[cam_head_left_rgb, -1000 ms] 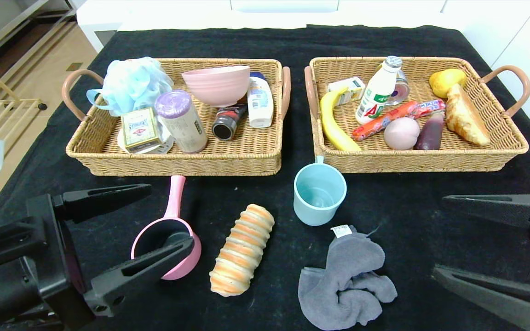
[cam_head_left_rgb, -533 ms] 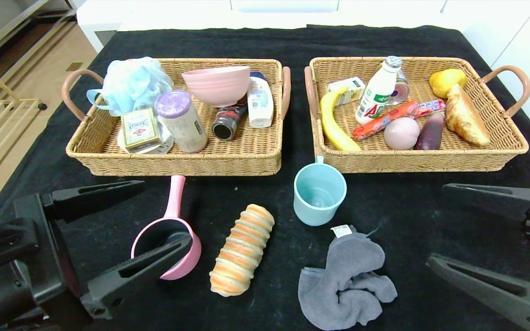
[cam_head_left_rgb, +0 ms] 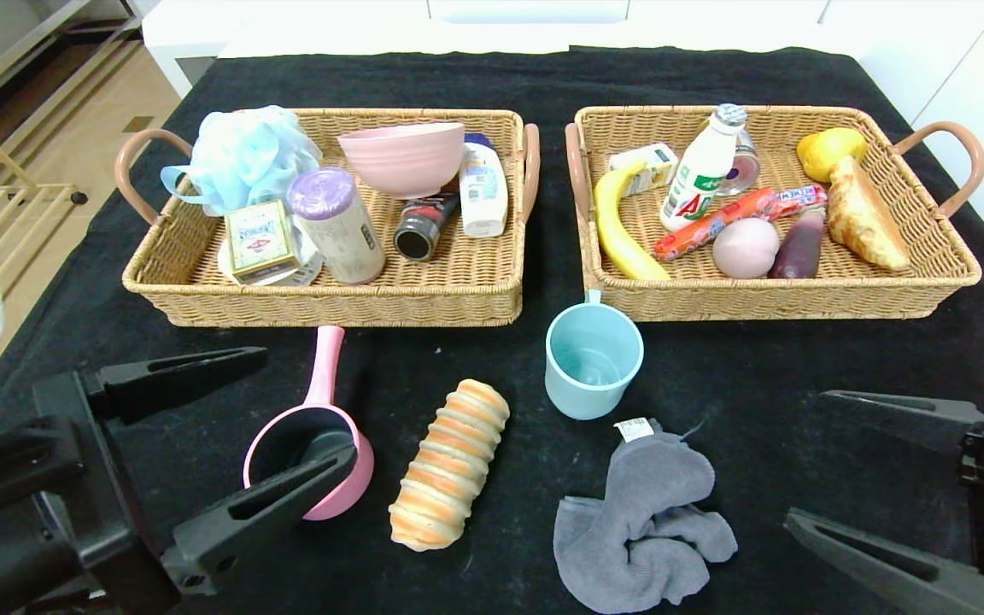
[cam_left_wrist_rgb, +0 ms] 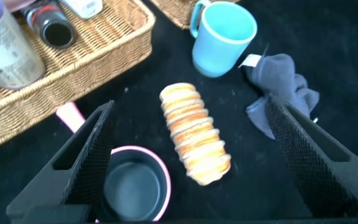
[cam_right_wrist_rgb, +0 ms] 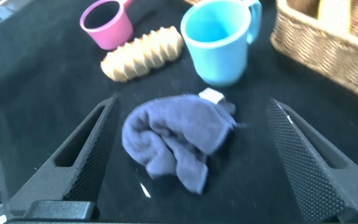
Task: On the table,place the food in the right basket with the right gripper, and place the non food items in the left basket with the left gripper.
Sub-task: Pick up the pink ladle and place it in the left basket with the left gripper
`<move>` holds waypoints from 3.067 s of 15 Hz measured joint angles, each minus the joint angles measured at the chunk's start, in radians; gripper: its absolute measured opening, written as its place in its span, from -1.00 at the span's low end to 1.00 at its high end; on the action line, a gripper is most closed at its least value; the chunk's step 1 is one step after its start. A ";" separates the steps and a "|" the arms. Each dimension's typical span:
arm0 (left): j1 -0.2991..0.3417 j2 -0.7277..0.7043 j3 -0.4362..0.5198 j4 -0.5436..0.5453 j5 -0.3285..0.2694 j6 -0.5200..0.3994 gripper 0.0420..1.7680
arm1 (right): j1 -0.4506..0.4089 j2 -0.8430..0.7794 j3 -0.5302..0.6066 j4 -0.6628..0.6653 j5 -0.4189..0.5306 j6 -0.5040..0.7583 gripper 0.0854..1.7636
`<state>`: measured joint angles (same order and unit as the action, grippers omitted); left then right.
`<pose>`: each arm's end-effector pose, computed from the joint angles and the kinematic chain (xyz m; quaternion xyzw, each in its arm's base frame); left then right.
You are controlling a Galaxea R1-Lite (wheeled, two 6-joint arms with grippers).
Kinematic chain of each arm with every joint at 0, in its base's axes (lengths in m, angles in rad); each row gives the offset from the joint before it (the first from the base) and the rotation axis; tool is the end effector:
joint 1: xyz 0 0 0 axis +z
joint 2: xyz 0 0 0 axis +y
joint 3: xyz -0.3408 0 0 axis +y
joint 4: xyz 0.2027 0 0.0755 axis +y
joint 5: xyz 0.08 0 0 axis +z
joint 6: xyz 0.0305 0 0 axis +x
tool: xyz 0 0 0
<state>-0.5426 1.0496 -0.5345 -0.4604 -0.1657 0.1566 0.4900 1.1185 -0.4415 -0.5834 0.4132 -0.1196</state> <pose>0.1291 -0.0837 0.2554 0.0784 -0.0003 -0.3477 0.9343 0.1388 0.0879 0.2283 -0.0555 0.0206 0.4379 0.8971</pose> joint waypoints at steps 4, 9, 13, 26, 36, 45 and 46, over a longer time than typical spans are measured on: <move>0.006 0.023 -0.063 0.027 0.049 -0.004 0.94 | -0.043 -0.023 -0.006 -0.001 0.000 0.005 0.92; 0.026 0.078 -0.236 0.299 0.183 -0.037 0.94 | -0.051 -0.036 -0.004 0.000 0.000 0.004 0.92; 0.101 0.119 -0.363 0.524 0.297 -0.077 0.94 | -0.052 -0.043 -0.003 0.002 -0.002 0.006 0.92; 0.239 0.185 -0.352 0.673 0.319 -0.213 0.94 | -0.055 -0.072 -0.008 0.006 -0.003 0.009 0.93; 0.237 0.311 -0.278 0.560 0.323 -0.213 0.94 | -0.075 -0.074 -0.011 0.005 -0.001 0.007 0.94; 0.236 0.350 -0.274 0.559 0.321 -0.213 0.25 | -0.075 -0.070 -0.010 0.007 -0.001 0.008 0.94; 0.236 0.351 -0.274 0.559 0.321 -0.213 0.10 | -0.075 -0.070 -0.010 0.007 -0.001 0.008 0.94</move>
<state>-0.3064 1.4009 -0.8085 0.0989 0.1553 -0.0562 0.4151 1.0487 -0.4517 -0.5762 0.4121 -0.1115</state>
